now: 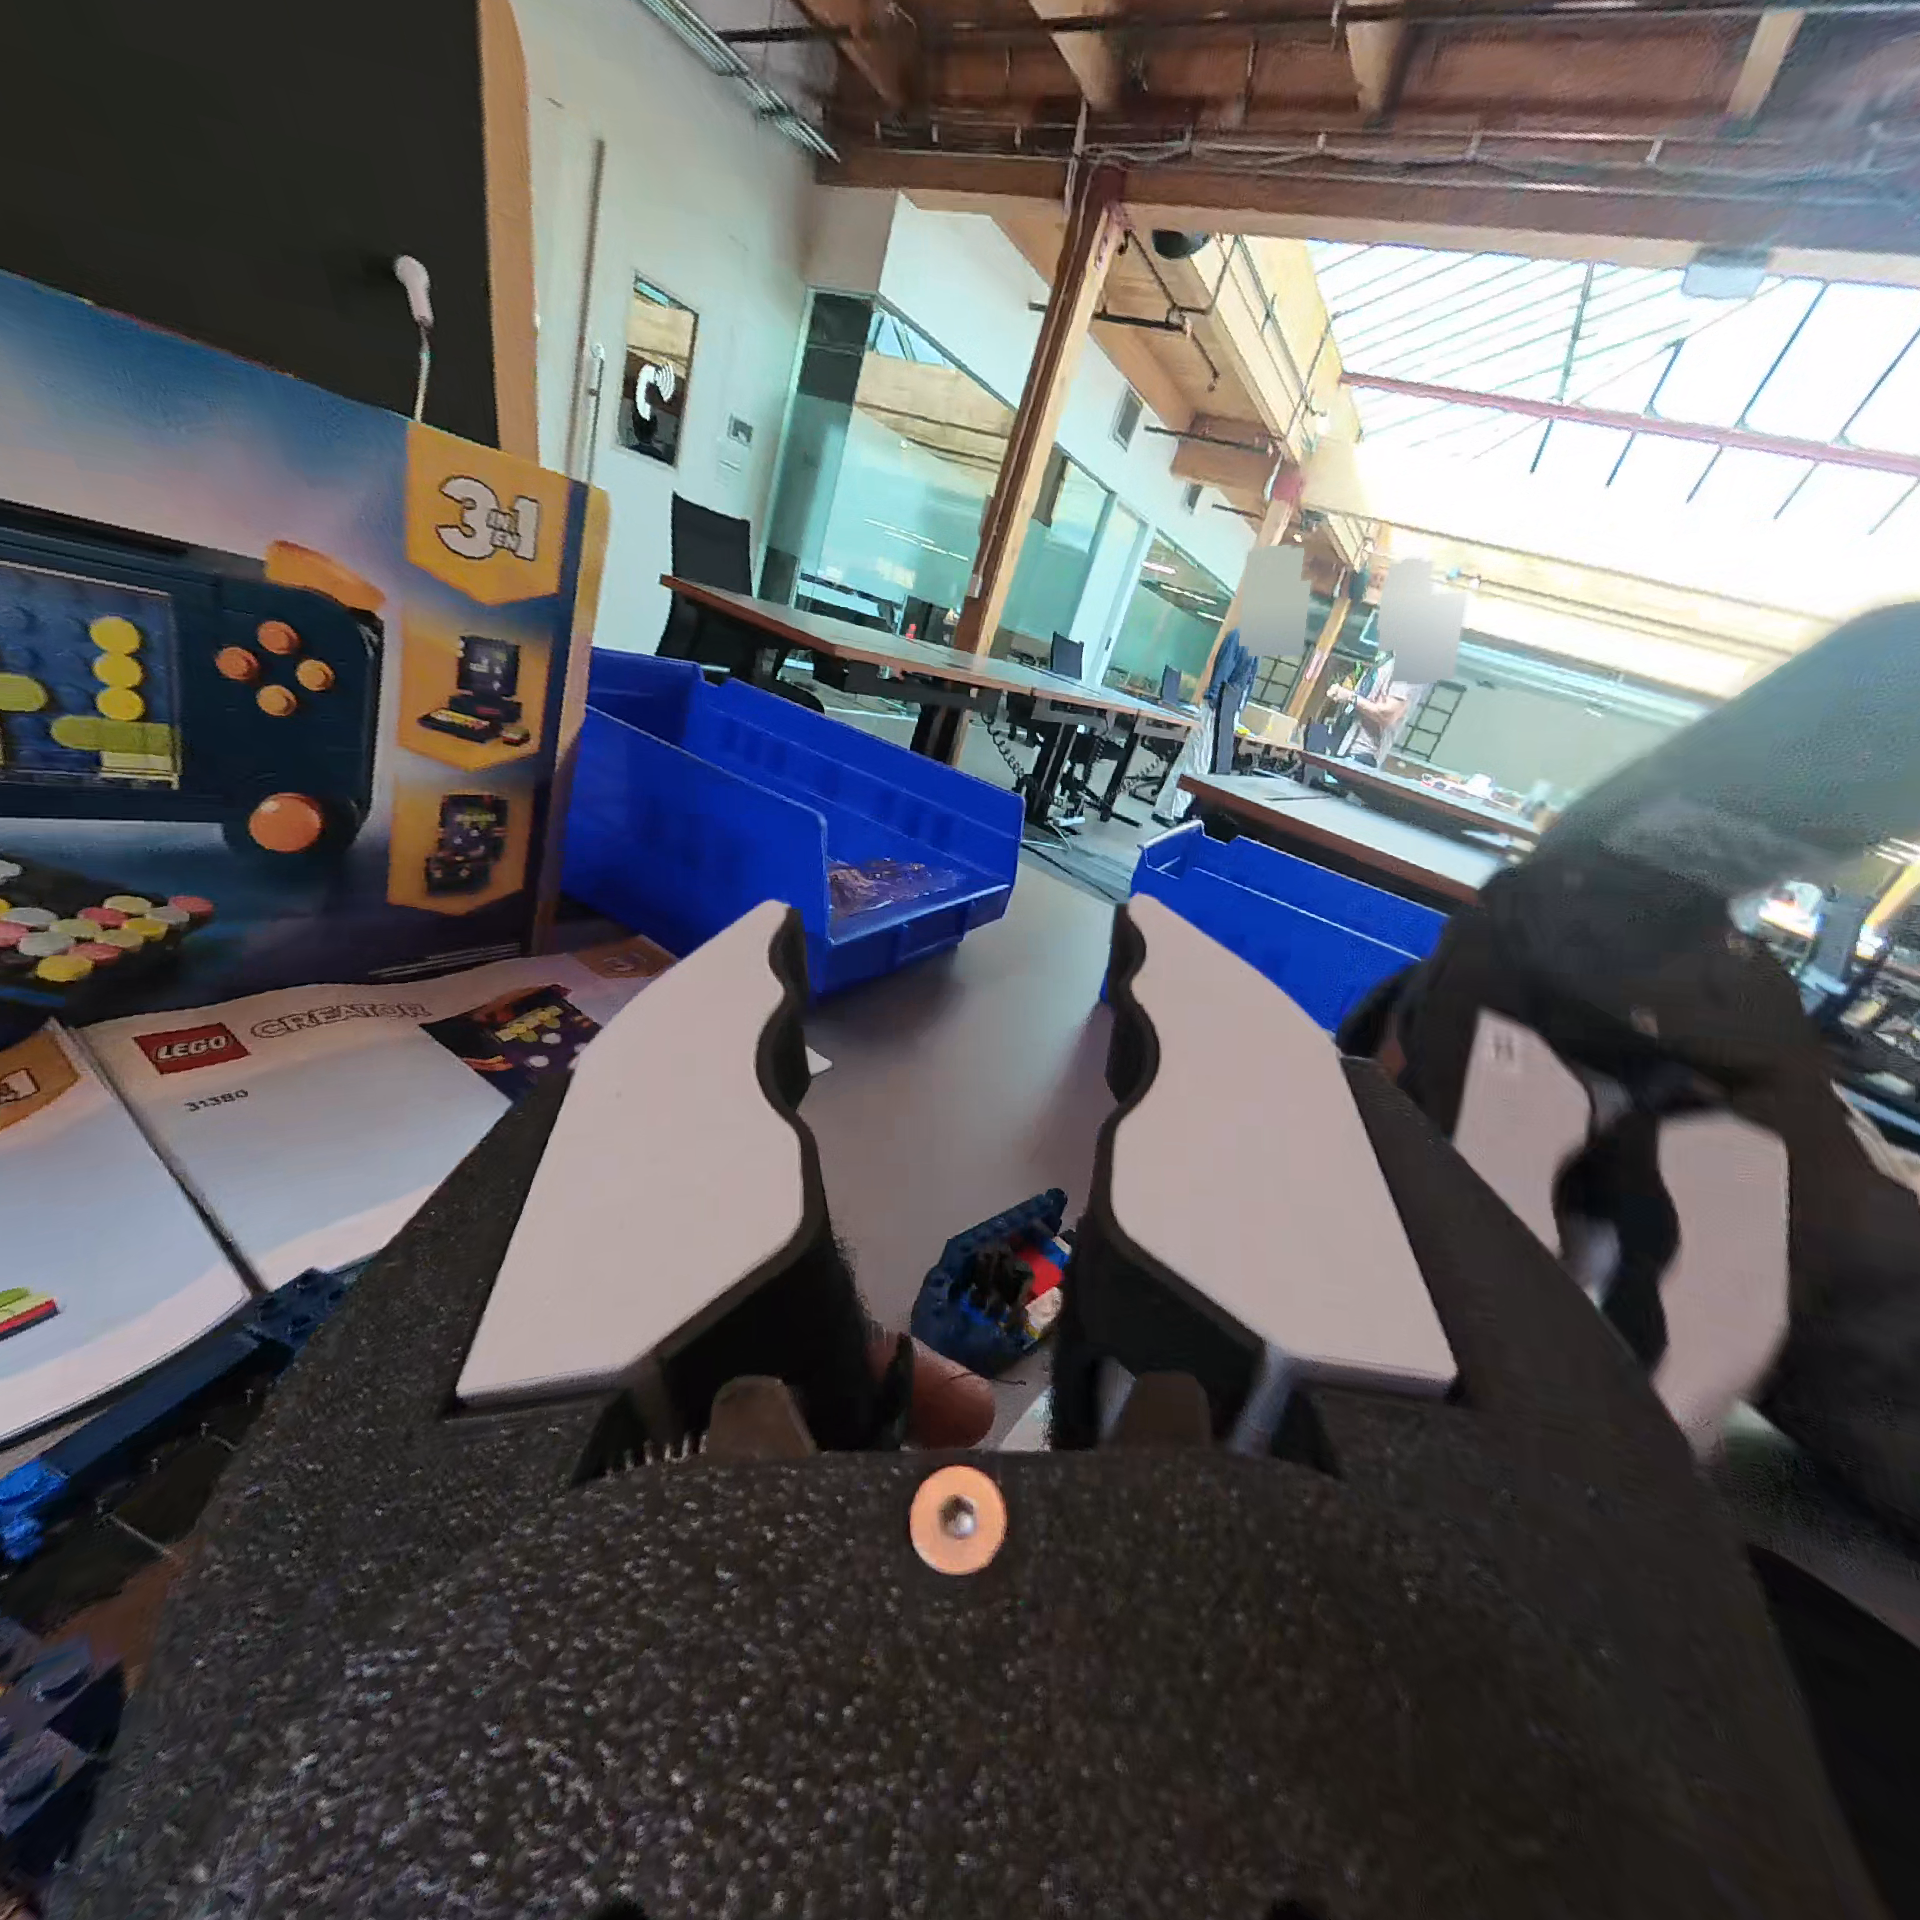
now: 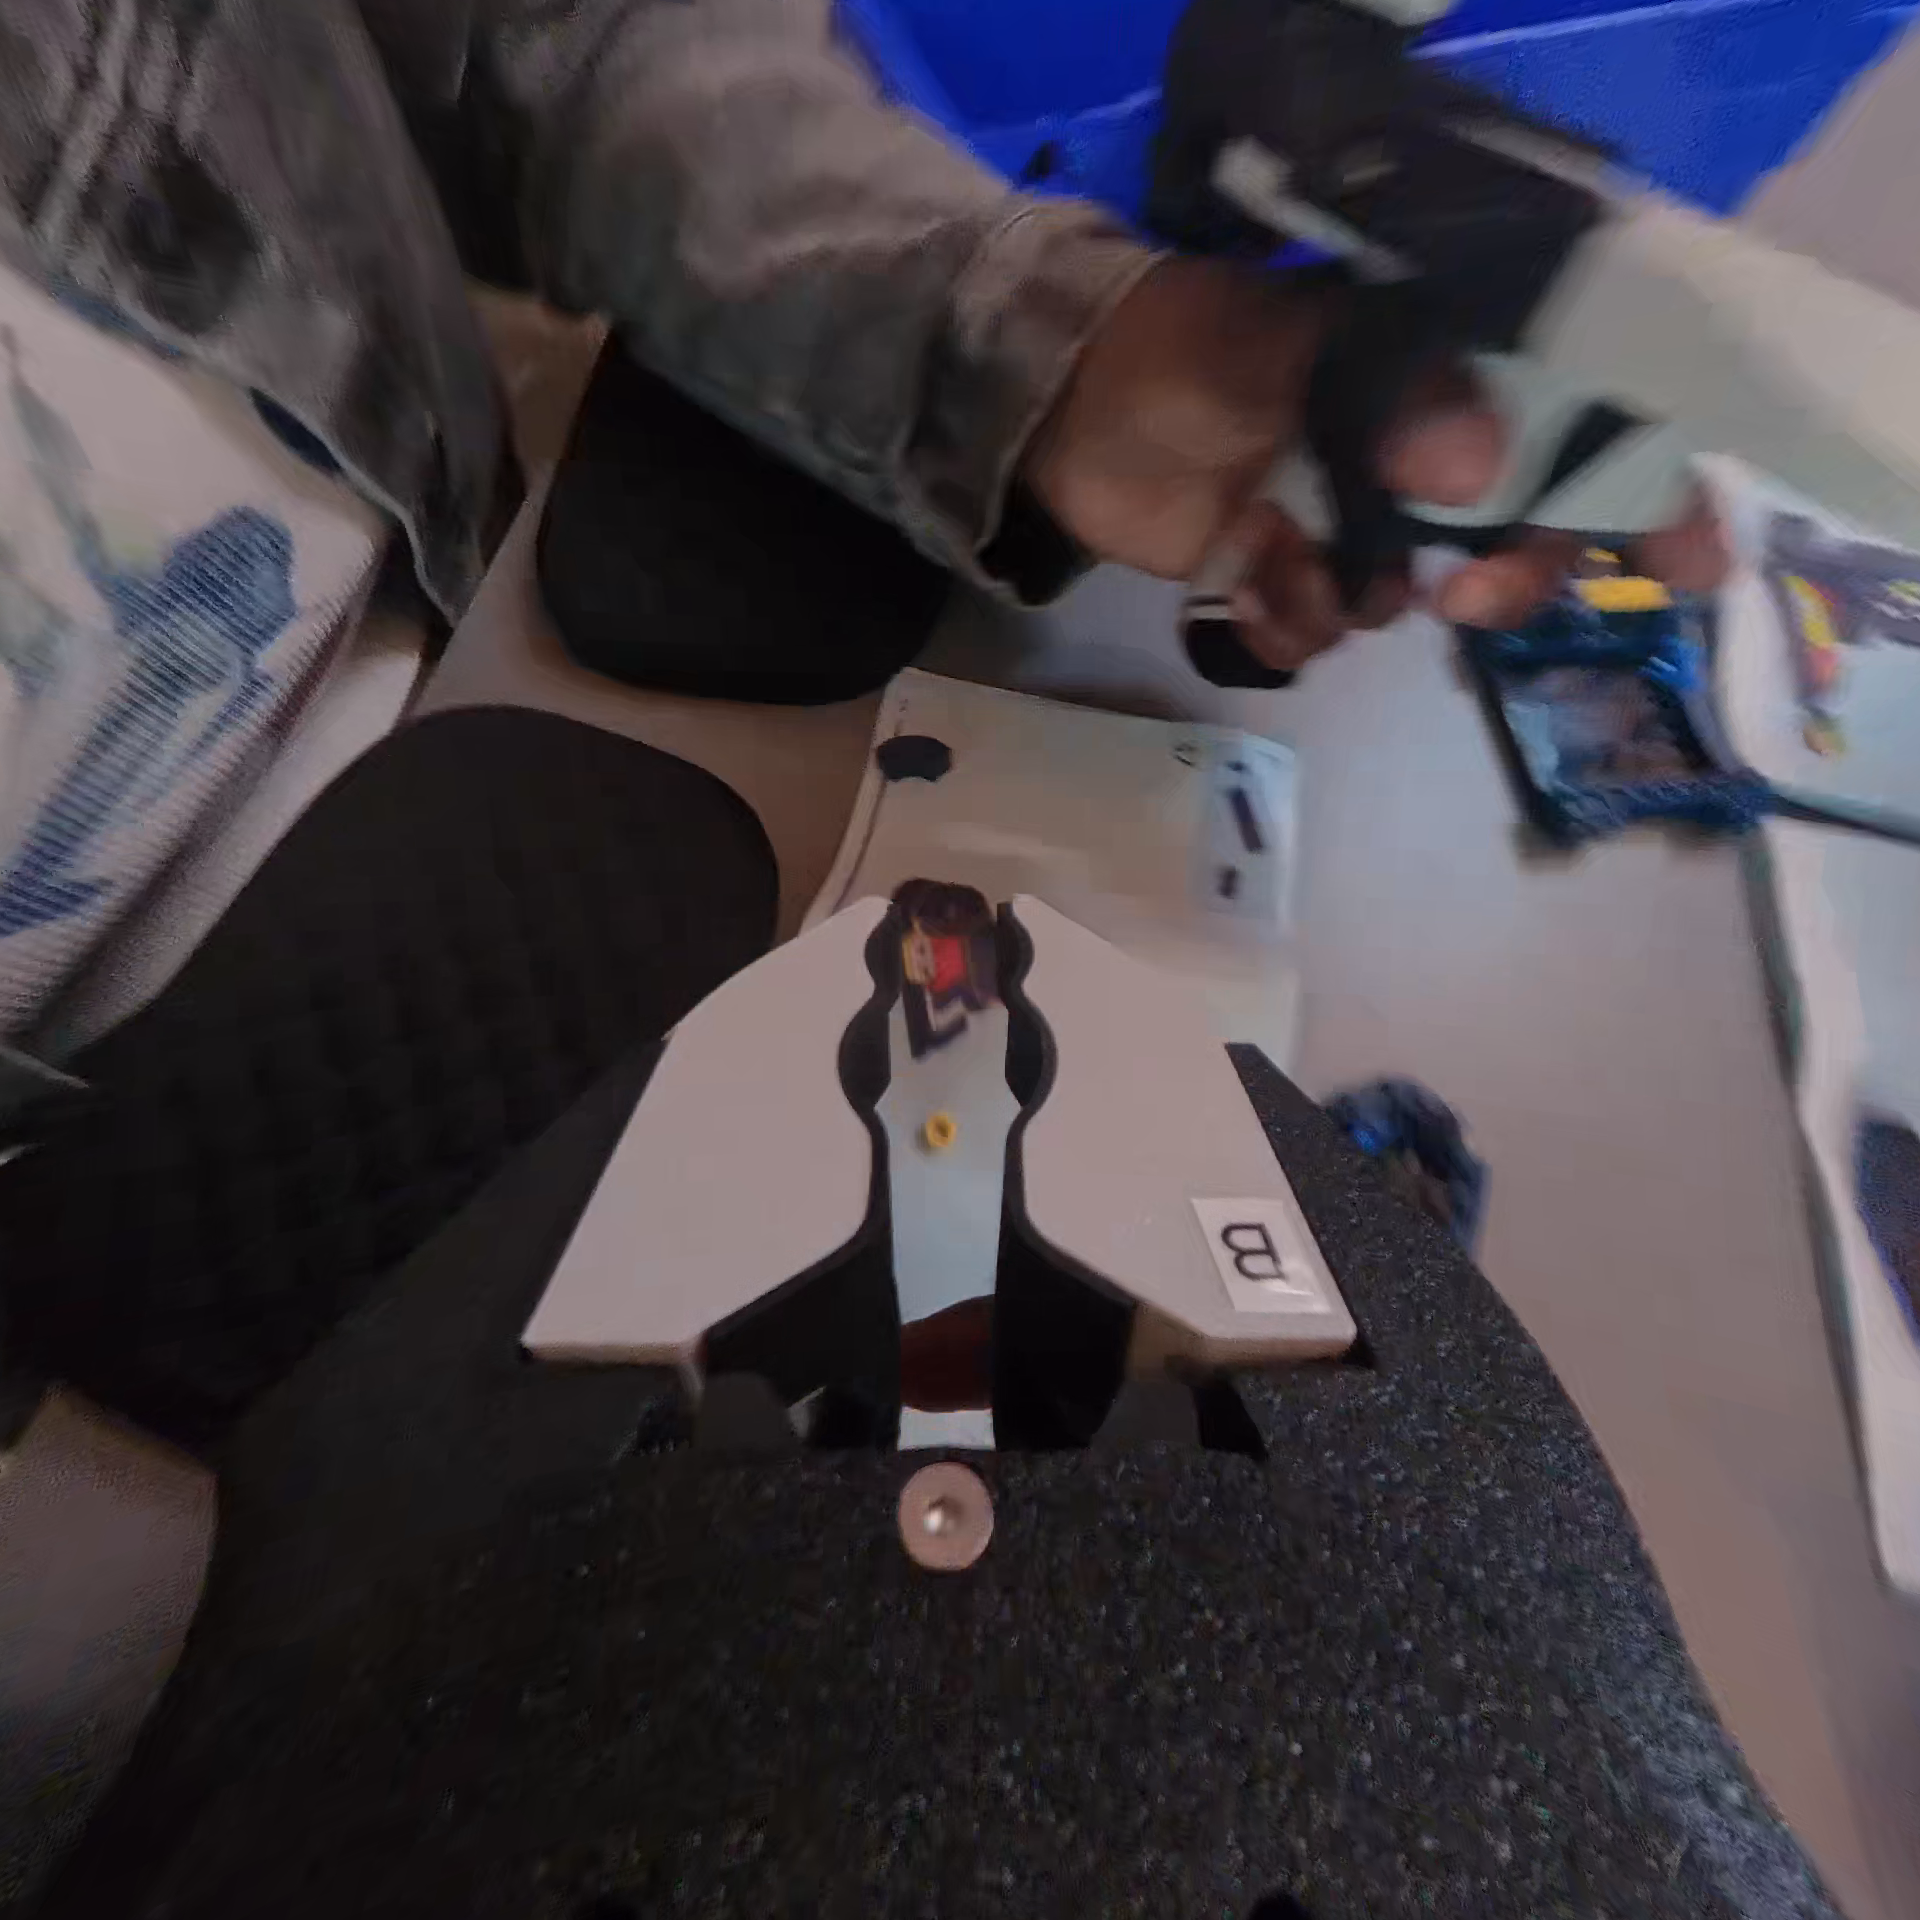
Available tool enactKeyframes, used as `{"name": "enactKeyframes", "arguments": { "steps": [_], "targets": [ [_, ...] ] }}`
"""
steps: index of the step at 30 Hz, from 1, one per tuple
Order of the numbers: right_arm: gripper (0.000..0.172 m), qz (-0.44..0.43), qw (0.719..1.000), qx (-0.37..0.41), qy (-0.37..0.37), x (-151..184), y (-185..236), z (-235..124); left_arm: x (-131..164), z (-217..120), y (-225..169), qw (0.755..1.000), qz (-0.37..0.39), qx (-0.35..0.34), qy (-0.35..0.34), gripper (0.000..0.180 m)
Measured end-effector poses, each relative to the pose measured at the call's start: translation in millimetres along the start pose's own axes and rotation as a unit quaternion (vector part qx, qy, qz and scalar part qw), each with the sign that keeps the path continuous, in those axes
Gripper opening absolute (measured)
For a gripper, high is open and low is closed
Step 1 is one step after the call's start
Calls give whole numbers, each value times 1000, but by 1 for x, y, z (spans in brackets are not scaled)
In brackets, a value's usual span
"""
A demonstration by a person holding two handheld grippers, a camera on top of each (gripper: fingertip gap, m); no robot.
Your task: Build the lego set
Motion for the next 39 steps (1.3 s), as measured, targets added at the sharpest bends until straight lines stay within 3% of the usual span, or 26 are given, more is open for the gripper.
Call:
{"name": "enactKeyframes", "arguments": {
  "steps": [3, 5, 11, 17, 21, 24, 27, 30, 32, 35, 39],
  "targets": [
    [17, -48, 998, -37, 34, -1, 11, 55, -3, -3, 4, 1000, -6, -15, -13, 54],
    [17, -90, 994, -47, 41, -3, 13, 72, -5, -5, 6, 1000, -8, -18, -17, 54],
    [18, -214, 970, -71, 89, -7, 3, 90, -6, -6, 6, 999, -24, -15, -21, 53],
    [17, -243, 955, -124, 114, -2, 5, 106, -6, -6, 7, 999, -27, -13, -15, 52],
    [16, -194, 975, -51, 96, -3, -11, 85, -7, -7, 9, 1000, -23, -17, -13, 52],
    [16, -114, 989, 65, 74, -1, -39, 41, -5, -7, 8, 1000, -14, -14, 9, 49],
    [16, -57, 982, 170, 55, 4, -62, -3, 9, 0, -13, 993, -14, 80, 86, 40],
    [16, -74, 965, 242, 75, 8, -70, -25, 41, 4, -35, 965, -12, 150, 214, 35],
    [16, -98, 959, 257, 67, 4, -68, -27, 56, 7, -45, 952, -26, 170, 254, 34],
    [16, -128, 952, 274, 56, -2, -66, -28, 61, 9, -53, 940, -84, 198, 265, 33],
    [16, -150, 946, 282, 60, -4, -64, -27, 51, 8, -54, 925, -190, 233, 232, 29]
  ]
}}
Point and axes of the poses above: each gripper's, where its closed fingertips meet, z out along the fingers, x out of its underside, y = z × x across the jaws, the point moved 4 cm from there along -z, back along the fingers, and after that the axes turned 5 degrees about z, right-handed, at the moved point
